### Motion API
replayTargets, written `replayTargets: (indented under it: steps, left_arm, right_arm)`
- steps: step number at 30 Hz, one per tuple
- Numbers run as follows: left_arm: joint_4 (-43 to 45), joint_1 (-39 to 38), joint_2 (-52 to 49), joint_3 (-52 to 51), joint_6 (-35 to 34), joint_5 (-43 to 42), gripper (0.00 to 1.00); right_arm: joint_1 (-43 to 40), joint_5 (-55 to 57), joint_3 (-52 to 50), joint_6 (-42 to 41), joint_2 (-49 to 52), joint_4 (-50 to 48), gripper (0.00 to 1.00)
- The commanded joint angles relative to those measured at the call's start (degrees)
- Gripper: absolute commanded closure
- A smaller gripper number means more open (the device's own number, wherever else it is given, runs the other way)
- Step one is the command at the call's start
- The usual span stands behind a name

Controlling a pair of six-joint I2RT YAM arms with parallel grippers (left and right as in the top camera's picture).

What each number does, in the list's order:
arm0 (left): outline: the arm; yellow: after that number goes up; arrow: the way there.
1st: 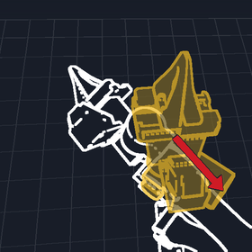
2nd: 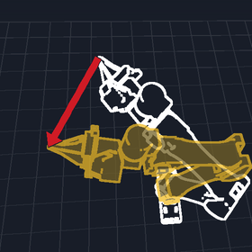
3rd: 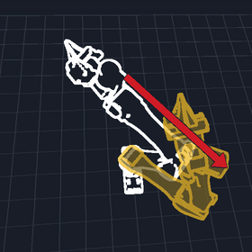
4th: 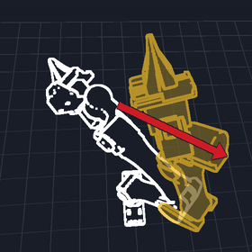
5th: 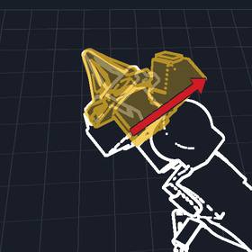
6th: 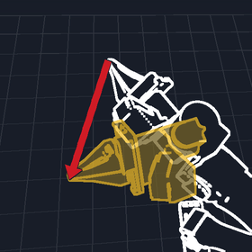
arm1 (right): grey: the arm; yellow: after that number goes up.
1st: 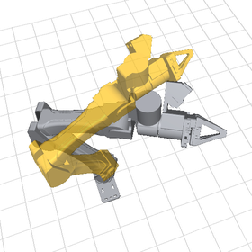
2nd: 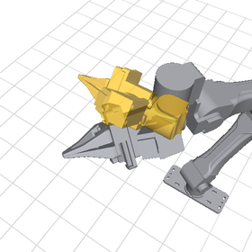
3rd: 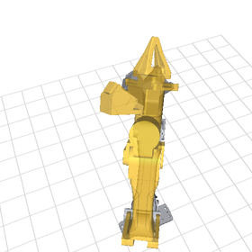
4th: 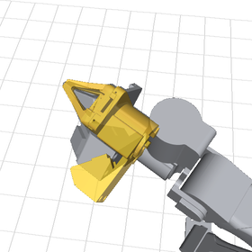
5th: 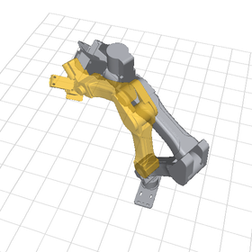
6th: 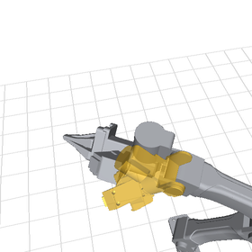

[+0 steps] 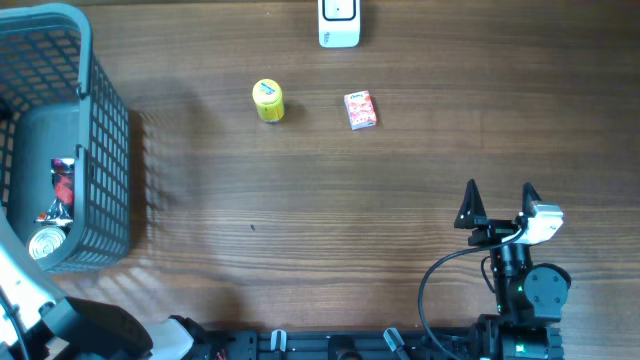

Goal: Scan the item barcode
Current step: 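Move the left gripper back into the basket toward the hex wrench package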

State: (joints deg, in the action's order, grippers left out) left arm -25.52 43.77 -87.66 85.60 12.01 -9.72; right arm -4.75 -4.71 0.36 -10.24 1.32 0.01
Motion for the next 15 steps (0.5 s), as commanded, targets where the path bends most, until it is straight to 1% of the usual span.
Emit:
replayTargets:
  steps: [1, 3, 7, 11, 15]
  left_arm:
    - [-0.09, -1.05, -0.74, -0.44, 4.13, 0.74, 0.00]
    - [0.76, -0.90, -0.74, -0.44, 2.47, 0.57, 0.00]
    - [-2.40, -0.90, -0.46, -0.66, 1.22, -0.26, 0.00]
    - [-3.23, -1.29, -0.07, -1.77, 1.03, -1.16, 0.00]
    - [-2.38, -1.33, 2.40, -2.16, 1.03, -1.16, 0.00]
  right_arm:
    - [0.28, 0.00, -0.07, -0.42, 0.09, -0.17, 0.00]
    - [0.28, 0.00, -0.07, -0.42, 0.09, -0.17, 0.00]
    - [0.28, 0.00, -0.07, -0.42, 0.09, -0.17, 0.00]
    - [0.31, -0.02, -0.07, -0.42, 0.09, -0.17, 0.00]
    - [0.28, 0.00, -0.07, -0.42, 0.09, -0.17, 0.00]
